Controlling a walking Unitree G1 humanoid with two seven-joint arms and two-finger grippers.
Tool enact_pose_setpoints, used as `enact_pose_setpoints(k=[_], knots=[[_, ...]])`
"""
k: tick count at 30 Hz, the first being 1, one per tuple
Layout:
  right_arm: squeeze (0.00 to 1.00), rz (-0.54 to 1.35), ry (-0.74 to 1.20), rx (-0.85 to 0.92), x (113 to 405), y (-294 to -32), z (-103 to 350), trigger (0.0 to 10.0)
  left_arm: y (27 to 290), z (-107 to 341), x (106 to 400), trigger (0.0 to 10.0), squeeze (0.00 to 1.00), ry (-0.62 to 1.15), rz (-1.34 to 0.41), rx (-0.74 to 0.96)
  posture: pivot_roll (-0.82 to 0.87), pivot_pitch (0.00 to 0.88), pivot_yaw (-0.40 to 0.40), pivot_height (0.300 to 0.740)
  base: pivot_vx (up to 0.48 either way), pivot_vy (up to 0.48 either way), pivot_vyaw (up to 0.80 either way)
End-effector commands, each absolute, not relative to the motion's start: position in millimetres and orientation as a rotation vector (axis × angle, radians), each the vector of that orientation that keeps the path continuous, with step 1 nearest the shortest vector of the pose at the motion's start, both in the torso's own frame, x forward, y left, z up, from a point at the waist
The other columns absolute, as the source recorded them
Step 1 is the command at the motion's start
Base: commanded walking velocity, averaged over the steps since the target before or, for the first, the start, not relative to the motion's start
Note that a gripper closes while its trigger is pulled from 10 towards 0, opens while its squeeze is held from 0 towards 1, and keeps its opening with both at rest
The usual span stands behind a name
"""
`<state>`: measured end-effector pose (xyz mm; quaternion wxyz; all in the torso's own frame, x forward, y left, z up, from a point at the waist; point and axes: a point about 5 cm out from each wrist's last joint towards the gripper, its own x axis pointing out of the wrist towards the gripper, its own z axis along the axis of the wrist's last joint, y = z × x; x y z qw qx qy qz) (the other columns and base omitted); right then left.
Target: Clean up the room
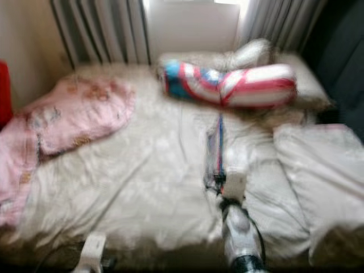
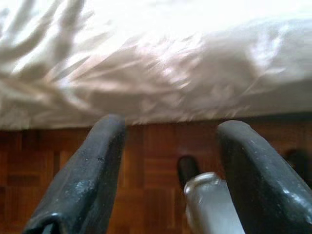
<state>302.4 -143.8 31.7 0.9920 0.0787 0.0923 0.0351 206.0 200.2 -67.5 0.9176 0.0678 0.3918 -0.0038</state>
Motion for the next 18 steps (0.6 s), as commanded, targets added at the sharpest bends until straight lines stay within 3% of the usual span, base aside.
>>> enact_pose_setpoints(k=[1,5,18], knots=[[0.0,0.059,0.124,0.147,308.4,-149.6,42.9,10.0,191.0,-72.1,200.9,10.0,0.0,0.832,-0.031,0.125,-0.06,0.0,-0.021,0.74,0.0,-0.431,0.0],[0.0,0.059,0.125,0.146,308.4,-149.6,42.9,10.0,190.4,-71.7,201.8,10.0,0.0,0.83,-0.032,0.122,-0.06,0.0,-0.022,0.74,0.0,-0.325,0.0],[0.0,0.056,0.126,0.143,308.9,-150.3,43.3,10.0,193.2,-67.8,207.2,10.0,0.0,0.8,-0.011,0.093,-0.06,0.004,-0.023,0.74,0.0,0.0,0.0]])
